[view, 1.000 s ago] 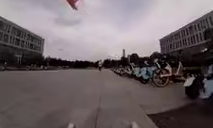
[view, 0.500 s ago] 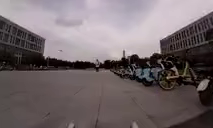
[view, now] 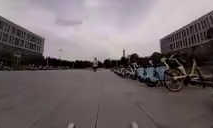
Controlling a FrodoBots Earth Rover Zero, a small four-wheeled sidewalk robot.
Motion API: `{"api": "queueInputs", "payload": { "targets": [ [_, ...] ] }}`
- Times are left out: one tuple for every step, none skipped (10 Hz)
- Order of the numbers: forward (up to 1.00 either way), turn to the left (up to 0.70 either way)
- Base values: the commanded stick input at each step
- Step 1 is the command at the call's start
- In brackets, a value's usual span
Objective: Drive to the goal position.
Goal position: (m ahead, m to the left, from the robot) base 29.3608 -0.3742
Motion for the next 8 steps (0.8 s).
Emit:
{"api": "queueInputs", "payload": {
  "targets": [
    [0.7, 0.0],
    [0.7, 0.0],
    [0.7, 0.0],
    [0.7, 0.0],
    [0.7, 0.0],
    [0.7, 0.0],
    [0.7, 0.0],
    [0.7, 0.0]
  ]
}}
